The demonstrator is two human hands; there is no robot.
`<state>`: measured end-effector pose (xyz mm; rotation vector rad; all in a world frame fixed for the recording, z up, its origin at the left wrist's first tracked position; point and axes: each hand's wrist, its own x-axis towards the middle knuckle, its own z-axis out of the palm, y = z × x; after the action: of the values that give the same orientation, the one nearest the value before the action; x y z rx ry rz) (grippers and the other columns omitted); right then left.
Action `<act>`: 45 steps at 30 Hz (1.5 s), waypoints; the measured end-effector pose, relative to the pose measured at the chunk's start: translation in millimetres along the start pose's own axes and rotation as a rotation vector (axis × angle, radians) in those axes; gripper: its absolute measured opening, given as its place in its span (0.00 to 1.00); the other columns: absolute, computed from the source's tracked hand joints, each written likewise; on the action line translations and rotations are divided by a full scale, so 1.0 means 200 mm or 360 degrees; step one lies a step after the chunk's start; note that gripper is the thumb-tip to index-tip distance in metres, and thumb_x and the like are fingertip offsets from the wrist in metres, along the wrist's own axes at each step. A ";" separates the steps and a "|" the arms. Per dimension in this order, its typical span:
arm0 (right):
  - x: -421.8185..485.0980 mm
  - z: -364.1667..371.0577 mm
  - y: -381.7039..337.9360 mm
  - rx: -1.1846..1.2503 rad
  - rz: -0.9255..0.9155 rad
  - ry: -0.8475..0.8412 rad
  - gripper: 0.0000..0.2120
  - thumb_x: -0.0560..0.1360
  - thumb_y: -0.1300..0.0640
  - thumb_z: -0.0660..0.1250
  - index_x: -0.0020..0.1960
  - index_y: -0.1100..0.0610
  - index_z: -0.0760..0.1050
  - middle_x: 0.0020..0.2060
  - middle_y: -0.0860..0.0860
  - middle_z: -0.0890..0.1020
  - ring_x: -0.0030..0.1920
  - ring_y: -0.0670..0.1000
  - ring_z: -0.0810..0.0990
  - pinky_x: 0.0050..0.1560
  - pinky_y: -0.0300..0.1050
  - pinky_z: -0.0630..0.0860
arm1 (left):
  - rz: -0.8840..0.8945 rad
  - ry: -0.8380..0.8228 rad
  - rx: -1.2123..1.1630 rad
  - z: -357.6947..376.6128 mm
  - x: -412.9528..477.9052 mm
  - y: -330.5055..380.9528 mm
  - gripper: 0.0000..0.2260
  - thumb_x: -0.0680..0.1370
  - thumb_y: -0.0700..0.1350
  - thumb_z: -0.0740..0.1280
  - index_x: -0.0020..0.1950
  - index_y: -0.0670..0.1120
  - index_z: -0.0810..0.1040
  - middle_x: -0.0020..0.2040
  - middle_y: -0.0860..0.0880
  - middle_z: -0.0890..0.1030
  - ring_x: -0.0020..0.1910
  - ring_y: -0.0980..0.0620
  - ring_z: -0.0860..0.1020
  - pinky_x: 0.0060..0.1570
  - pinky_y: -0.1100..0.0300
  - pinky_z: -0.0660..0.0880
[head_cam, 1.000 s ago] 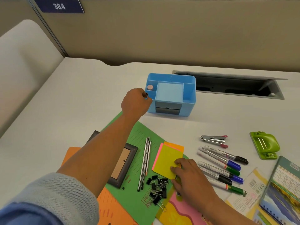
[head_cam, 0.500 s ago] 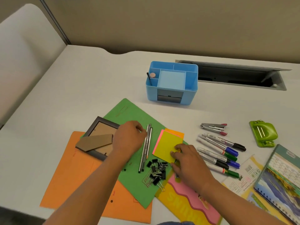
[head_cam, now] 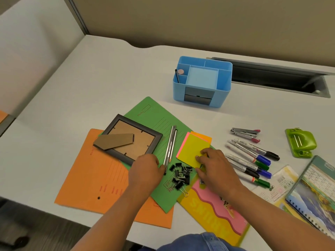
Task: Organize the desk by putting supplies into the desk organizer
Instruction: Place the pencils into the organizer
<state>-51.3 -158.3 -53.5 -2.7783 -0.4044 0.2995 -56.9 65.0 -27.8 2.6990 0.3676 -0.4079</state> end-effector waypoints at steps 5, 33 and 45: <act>0.01 -0.03 -0.02 -0.0060 0.0009 -0.0044 0.17 0.77 0.47 0.65 0.63 0.51 0.77 0.64 0.51 0.73 0.62 0.55 0.70 0.62 0.47 0.68 | -0.0046 -0.0029 -0.0164 0.03 0.00 0.01 0.10 0.75 0.49 0.70 0.38 0.44 0.83 0.35 0.48 0.83 0.33 0.51 0.80 0.35 0.58 0.79; 0.38 -0.68 -0.27 0.1885 0.0370 0.0200 0.03 0.73 0.60 0.72 0.46 0.55 0.83 0.37 0.51 0.85 0.38 0.49 0.83 0.36 0.40 0.77 | 0.0289 0.0250 -0.0716 -0.27 -0.11 0.17 0.03 0.69 0.42 0.72 0.37 0.49 0.79 0.32 0.52 0.77 0.30 0.55 0.76 0.31 0.65 0.74; 0.64 -1.09 -0.33 0.1405 -0.0161 0.0613 0.07 0.71 0.64 0.75 0.46 0.54 0.82 0.39 0.52 0.86 0.39 0.48 0.83 0.47 0.43 0.81 | 0.0314 0.0343 -0.1067 -0.34 0.04 0.28 0.12 0.72 0.48 0.73 0.54 0.53 0.77 0.40 0.56 0.77 0.36 0.61 0.76 0.39 0.60 0.77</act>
<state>107.0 -120.4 150.7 -1.8794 -0.2300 -0.0813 -15.9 45.1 48.5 2.0914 0.2360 0.0655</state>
